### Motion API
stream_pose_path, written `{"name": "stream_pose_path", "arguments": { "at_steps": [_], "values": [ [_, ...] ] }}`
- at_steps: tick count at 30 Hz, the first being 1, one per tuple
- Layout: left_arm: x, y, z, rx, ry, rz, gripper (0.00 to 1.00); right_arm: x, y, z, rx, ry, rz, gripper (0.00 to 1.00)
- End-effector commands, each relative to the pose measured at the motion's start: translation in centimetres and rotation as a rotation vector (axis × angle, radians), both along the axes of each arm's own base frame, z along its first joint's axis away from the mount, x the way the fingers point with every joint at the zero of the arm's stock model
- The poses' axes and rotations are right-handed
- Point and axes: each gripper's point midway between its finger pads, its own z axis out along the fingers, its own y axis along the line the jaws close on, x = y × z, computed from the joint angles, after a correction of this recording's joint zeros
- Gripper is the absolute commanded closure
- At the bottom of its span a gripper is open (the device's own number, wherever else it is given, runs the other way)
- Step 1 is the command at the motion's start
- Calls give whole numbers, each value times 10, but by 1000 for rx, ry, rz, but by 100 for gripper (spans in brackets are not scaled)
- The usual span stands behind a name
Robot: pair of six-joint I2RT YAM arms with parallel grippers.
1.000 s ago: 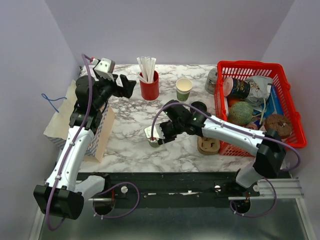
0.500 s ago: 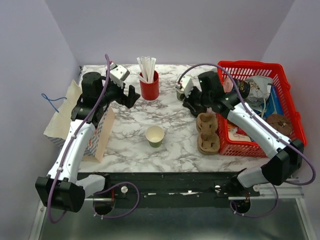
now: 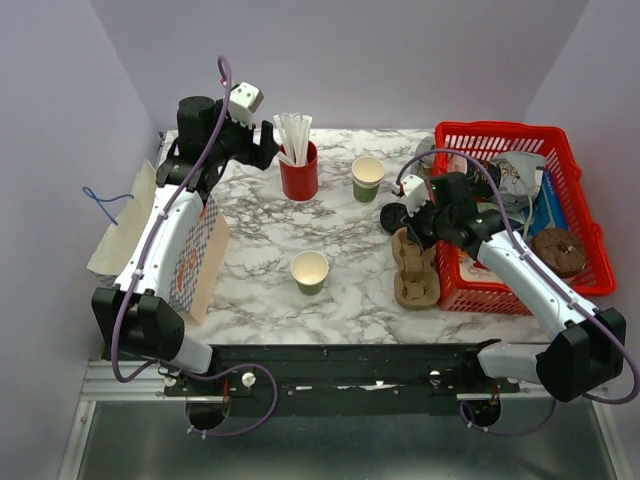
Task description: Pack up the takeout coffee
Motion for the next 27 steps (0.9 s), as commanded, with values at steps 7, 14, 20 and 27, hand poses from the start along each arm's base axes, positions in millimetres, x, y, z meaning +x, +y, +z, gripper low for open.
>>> {"name": "stream_pose_path", "arguments": {
  "at_steps": [7, 14, 20, 27],
  "values": [
    [-5, -19, -3, -138, 65, -54, 12, 30, -27, 35, 76, -40, -64, 89],
    [-33, -28, -11, -147, 75, -145, 11, 75, 4, 55, 82, -72, 4, 59],
    [-49, -23, -9, -107, 46, -158, 10, 97, 38, 43, 28, -8, 8, 59],
    [-62, -16, 2, -84, -1, -139, 8, 110, 67, 3, 51, 123, -138, 64]
  ]
}}
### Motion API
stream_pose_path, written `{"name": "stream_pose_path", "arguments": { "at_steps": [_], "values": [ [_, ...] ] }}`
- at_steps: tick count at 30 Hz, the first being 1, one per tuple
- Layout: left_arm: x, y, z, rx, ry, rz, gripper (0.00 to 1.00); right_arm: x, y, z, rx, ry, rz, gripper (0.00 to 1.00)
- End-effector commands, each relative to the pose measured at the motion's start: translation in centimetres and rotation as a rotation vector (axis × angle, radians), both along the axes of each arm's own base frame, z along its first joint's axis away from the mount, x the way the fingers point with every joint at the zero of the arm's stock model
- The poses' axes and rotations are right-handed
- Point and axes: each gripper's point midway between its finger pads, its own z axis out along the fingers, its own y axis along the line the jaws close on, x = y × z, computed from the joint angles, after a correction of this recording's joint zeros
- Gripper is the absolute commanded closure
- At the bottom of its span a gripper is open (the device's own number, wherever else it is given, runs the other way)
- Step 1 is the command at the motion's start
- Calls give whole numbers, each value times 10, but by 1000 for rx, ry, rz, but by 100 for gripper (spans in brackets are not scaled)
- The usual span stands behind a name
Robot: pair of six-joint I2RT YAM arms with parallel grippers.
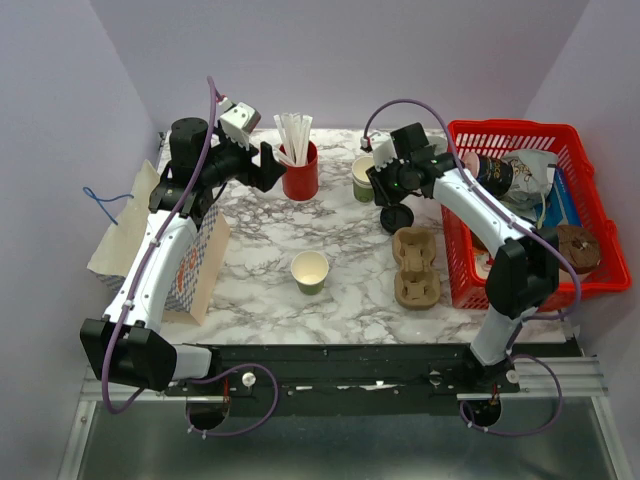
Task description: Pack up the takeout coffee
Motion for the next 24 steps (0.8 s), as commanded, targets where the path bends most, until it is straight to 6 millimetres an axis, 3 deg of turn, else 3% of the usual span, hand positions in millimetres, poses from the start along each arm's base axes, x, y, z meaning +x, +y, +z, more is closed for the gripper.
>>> {"name": "stream_pose_path", "arguments": {
  "at_steps": [1, 5, 12, 24],
  "values": [
    [-12, 3, 9, 20, -44, -14, 8, 9, 5, -15, -19, 65, -134, 64],
    [-16, 5, 11, 24, -54, -12, 7, 13, 11, -31, -34, 95, -152, 67],
    [-21, 8, 11, 7, -52, 1, 7, -1, 10, -74, -90, 186, -145, 68],
    [-20, 9, 10, -26, -38, 6, 7, 10, -8, -98, -194, 142, -235, 72]
  ]
}}
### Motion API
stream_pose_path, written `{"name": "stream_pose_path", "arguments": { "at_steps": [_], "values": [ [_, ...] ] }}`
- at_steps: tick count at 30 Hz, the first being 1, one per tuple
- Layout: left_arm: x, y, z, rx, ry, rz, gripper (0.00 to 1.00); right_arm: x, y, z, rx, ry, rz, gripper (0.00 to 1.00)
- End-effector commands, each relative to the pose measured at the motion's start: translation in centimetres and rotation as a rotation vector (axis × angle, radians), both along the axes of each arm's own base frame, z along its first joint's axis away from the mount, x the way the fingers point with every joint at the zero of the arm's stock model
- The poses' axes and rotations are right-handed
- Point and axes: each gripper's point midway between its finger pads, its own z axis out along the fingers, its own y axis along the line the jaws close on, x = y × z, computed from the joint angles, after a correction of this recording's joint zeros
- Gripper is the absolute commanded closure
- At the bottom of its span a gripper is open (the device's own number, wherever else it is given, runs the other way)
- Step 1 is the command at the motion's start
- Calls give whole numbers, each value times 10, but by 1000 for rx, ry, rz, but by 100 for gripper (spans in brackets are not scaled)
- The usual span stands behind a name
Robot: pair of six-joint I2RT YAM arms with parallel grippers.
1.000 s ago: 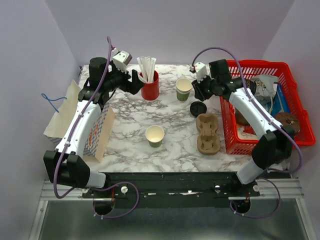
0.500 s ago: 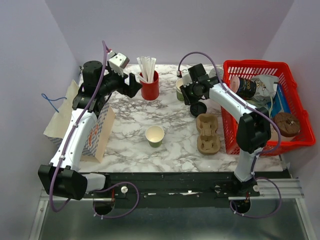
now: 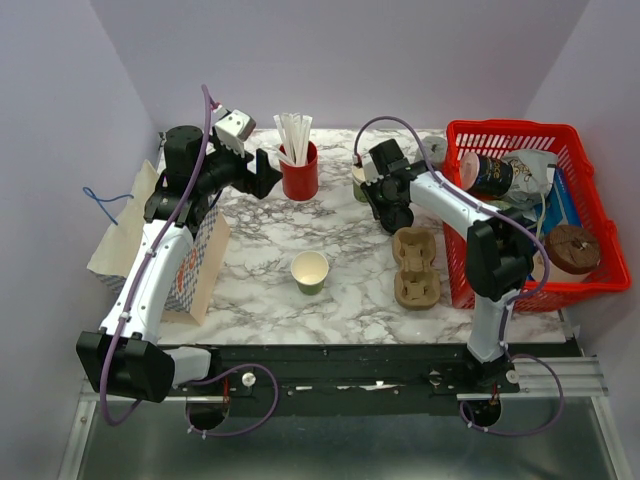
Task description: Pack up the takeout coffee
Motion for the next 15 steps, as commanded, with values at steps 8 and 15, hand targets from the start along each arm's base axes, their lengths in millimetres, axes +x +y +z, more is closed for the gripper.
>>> {"name": "stream_pose_path", "arguments": {
  "at_steps": [8, 15],
  "values": [
    [-6, 1, 8, -27, -30, -14, 7, 10, -13, -28, -105, -18, -63, 72],
    [-5, 1, 6, -53, -5, -3, 7, 16, -12, -31, -115, -22, -46, 73]
  ]
}}
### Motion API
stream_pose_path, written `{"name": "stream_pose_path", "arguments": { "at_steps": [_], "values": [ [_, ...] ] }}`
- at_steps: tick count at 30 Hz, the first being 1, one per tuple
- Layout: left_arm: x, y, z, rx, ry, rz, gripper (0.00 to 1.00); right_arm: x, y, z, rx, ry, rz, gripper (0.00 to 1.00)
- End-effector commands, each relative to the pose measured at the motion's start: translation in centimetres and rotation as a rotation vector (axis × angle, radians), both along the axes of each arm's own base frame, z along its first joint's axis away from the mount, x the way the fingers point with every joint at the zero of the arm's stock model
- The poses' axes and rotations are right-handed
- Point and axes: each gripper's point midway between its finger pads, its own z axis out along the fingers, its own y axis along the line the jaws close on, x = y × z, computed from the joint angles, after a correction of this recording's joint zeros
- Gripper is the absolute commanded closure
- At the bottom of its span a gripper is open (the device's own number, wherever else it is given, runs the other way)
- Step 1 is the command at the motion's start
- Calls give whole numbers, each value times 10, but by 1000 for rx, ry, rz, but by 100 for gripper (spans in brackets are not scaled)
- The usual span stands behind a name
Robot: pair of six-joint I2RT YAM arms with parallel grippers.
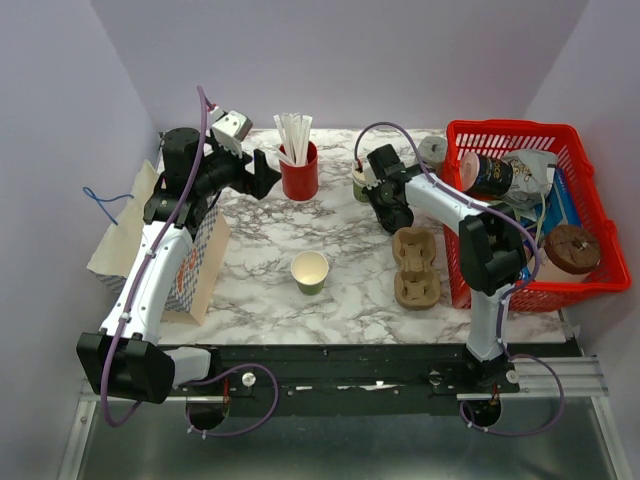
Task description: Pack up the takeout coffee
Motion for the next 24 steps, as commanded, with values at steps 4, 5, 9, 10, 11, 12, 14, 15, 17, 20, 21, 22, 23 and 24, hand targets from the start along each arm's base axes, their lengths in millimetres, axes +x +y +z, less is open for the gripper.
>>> {"name": "stream_pose_path", "arguments": {
  "at_steps": [4, 5, 9, 10, 11, 12, 14, 15, 17, 20, 21, 22, 23, 24],
  "values": [
    [-3, -1, 6, -34, -14, -15, 7, 8, 4, -7, -15, -14, 9, 76],
    [-3, -1, 7, -37, -14, -14, 7, 8, 5, -7, -12, -14, 10, 76],
    [-2, 0, 6, -41, -9, -13, 7, 7, 5, -9, -14, -9, 13, 80],
    [-1, 0, 4, -40, -6, -11, 7, 8, 5, -9, -14, -11, 13, 81],
    [-2, 0, 5, -41, -8, -13, 7, 7, 5, -10, -14, -8, 13, 82],
    [-2, 0, 5, -41, -8, -13, 7, 8, 5, -9, -15, -10, 13, 83],
    [-1, 0, 5, -43, -6, -11, 7, 8, 5, -9, -13, -11, 13, 85],
    [-1, 0, 5, -43, -6, -11, 7, 8, 6, -8, -12, -13, 13, 85],
    [-1, 0, 4, -46, -2, -11, 7, 9, 5, -6, -12, -19, 12, 87],
    [-1, -1, 4, -47, -2, -13, 7, 10, 6, -2, -9, -26, 12, 90],
    [-1, -1, 3, -49, -1, -10, 7, 9, 5, -2, -10, -26, 11, 91],
    [-1, -1, 3, -51, 1, -12, 7, 9, 5, -1, -9, -27, 13, 91],
    [-1, -1, 3, -52, 0, -11, 7, 9, 4, -1, -7, -27, 12, 93],
    [-1, -1, 2, -52, 2, -11, 7, 8, 5, -1, -9, -27, 13, 94]
  ]
}}
